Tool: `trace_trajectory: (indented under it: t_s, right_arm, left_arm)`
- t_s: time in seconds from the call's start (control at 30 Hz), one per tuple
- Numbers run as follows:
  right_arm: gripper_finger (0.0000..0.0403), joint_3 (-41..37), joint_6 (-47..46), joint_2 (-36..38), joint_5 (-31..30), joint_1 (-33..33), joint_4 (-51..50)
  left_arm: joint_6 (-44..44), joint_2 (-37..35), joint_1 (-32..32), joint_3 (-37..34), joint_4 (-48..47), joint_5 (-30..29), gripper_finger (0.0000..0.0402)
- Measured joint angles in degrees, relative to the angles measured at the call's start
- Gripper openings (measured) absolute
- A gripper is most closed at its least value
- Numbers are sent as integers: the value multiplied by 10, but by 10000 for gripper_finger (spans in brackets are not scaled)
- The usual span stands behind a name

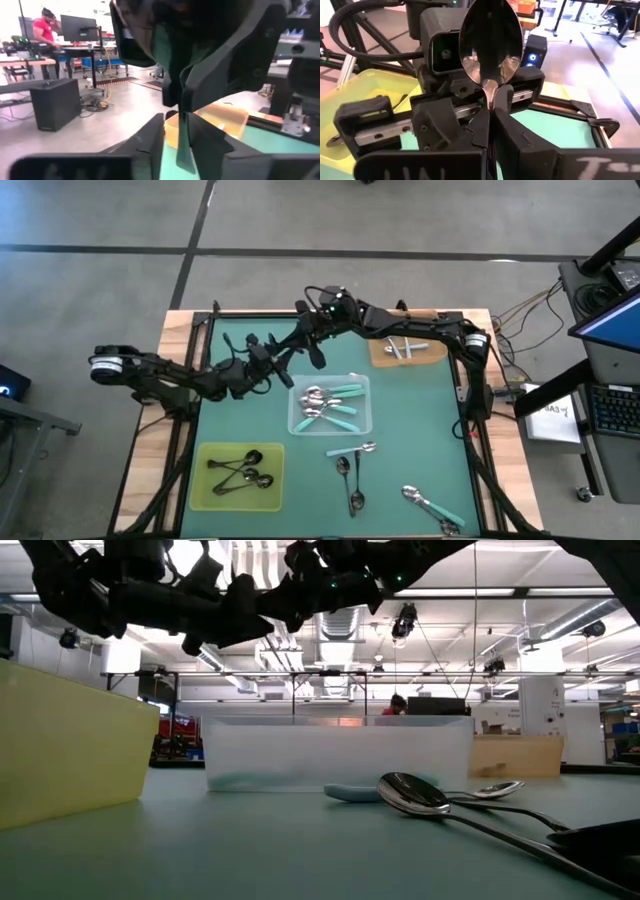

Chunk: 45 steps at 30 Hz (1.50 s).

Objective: Sort silverware by color (type)
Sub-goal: Put the black spoon into the yellow bin

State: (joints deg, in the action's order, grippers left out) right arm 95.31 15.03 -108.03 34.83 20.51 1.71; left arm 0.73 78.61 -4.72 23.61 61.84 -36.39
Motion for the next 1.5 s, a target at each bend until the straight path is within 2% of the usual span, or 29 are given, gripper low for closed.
trace_trajectory:
  t_s: [0.13, 0.33, 0.5, 0.57, 0.63, 0.73, 0.83, 0.93, 1.03, 1.2, 1.33, 1.43, 1.5]
  right_arm:
    - [9, 0, 0, 0, 0, 0, -2]
    - [17, 0, -40, 0, -3, 1, -4]
    - [49, 0, -38, 23, -2, 21, -85]
    - [65, 0, -31, 43, -2, 32, -143]
    - [81, 0, -19, 66, -3, 44, -206]
    - [98, 1, 10, 91, -16, 57, -313]
    - [105, 1, 49, 103, -82, 65, -412]
    - [105, 0, 76, 104, -137, 69, -493]
    - [98, -14, 81, 96, -141, 70, -519]
    - [84, -45, 89, 77, -141, 67, -510]
    - [76, -55, 90, 47, -183, 68, -476]
    - [75, -55, 97, 20, -220, 68, -461]
    - [79, -55, 97, 6, -228, 68, -457]
  left_arm:
    - [-21, -4, 1, -6, -3, 0, 12]
    - [-40, -12, 0, -8, -7, 1, 1]
    - [-50, -36, 0, -8, -53, 7, 0]
    - [-72, -59, 1, -8, -111, 18, 0]
    - [-105, -87, 3, -8, -185, 56, 0]
    - [-141, -137, 14, -8, -289, 174, 0]
    - [-170, -178, 42, -8, -369, 300, 0]
    - [-245, -215, 81, -8, -452, 366, 0]
    - [-329, -245, 137, -8, -532, 377, 0]
    - [-445, -272, 243, 14, -604, 379, 0]
    - [-525, -261, 322, 104, -797, 368, 0]
    - [-576, -226, 368, 188, -974, 357, 0]
    - [-598, -193, 390, 235, -1048, 356, 0]
